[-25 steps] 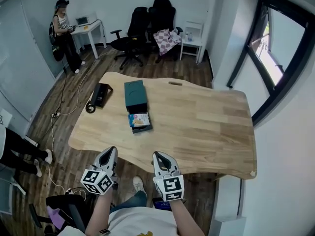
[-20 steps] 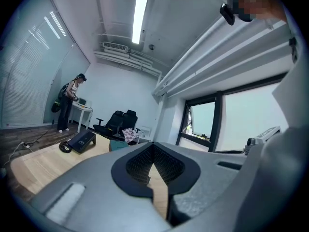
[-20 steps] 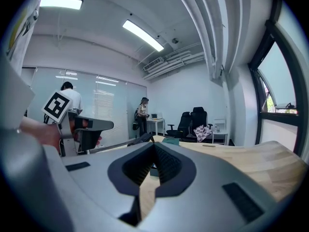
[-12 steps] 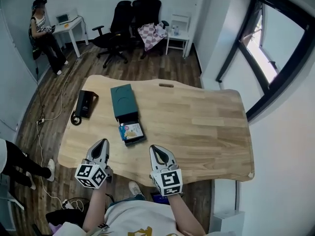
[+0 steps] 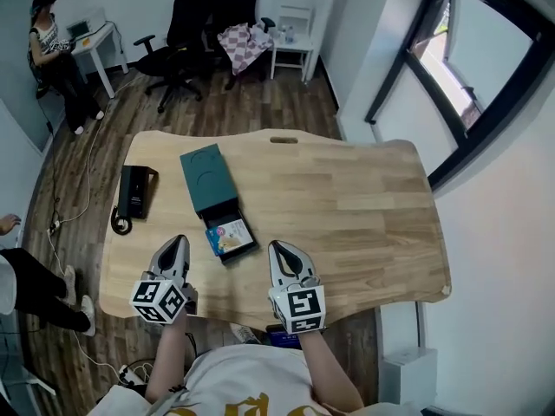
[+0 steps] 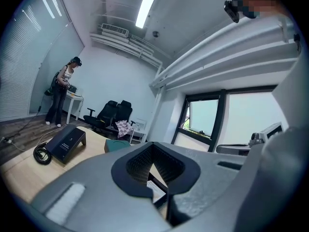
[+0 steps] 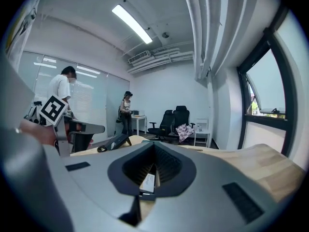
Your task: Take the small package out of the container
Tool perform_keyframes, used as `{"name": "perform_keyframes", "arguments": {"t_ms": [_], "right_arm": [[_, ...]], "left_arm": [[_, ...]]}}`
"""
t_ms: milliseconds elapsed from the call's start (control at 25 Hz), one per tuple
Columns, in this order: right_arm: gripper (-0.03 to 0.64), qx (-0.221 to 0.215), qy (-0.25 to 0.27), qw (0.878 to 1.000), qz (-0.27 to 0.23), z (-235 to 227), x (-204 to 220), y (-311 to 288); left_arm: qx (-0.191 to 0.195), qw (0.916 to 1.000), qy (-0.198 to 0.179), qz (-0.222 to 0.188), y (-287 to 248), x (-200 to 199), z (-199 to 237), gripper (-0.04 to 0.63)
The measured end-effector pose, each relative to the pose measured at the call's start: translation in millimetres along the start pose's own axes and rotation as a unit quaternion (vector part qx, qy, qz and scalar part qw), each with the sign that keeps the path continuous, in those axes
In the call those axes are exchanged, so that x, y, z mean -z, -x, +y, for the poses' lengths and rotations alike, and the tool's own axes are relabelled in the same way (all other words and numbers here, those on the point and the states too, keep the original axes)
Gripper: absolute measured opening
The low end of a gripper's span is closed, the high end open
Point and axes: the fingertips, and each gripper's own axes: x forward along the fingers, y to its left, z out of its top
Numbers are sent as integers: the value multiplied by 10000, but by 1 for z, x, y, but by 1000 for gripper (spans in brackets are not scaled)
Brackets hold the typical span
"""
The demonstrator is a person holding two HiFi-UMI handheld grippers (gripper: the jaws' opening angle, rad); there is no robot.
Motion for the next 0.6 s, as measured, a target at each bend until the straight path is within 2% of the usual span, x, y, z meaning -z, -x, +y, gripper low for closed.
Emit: {"name": "perform_keyframes", "arguments": {"t_ms": [320,600], "right_arm": [[5,-41,-296,9995,43,-2,12,-8],[5,-406,-202,9988,186,11,21,-28]], "left_arm": [[163,9997,-27,156,-20,7,6,0],[132,9984,-319,459,-34,21,10,0]]}}
